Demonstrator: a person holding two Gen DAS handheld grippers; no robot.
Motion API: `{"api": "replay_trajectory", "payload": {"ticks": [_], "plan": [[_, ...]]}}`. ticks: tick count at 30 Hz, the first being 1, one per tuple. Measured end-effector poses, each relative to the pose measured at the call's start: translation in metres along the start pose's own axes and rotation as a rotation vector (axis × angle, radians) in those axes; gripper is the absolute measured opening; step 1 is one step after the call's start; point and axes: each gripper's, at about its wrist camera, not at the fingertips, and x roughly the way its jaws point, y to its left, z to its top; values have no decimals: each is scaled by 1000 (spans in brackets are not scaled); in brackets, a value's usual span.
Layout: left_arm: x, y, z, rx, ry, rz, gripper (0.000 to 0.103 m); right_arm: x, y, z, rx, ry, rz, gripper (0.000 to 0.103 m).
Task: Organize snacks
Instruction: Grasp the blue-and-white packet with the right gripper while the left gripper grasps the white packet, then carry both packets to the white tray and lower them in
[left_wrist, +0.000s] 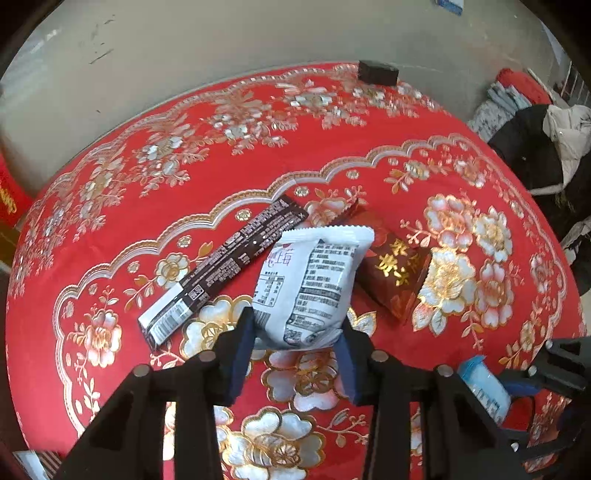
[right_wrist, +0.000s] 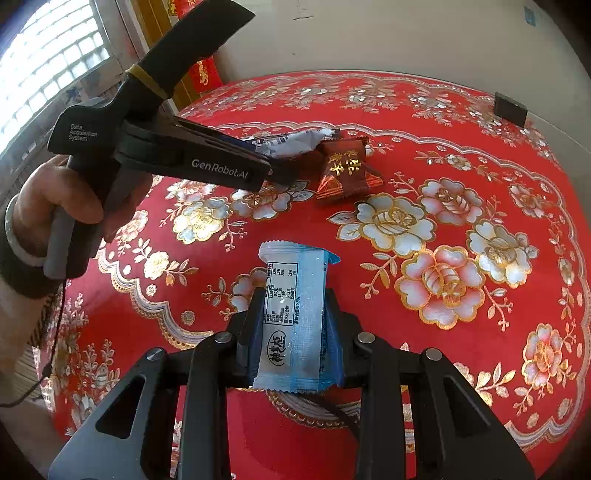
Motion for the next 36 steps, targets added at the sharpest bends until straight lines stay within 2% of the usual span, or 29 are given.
{"api": "replay_trajectory", "payload": {"ticks": [9,13,18,21,24,36], "plan": [[-29,4,-27,-45,-53,26,37,-13,9,-6,12,-37,30,28],[-48,4,-46,-80,-79,60,37,-20,21,-9,4,-58,43,28],[-74,7,-76,-141,-126,111,37,-29,42,-11,-12,-83,68,28],[-89,11,-93,-171,-153,170,37,-30,55,-12,-27,-90,77,28],[-100,18,-109,-212,-168,169,37,-33,70,-13,-40,-103,89,28],[-137,36,-167,-304,-247,273,37,-35,122,-11,-85,-134,91,28]]}}
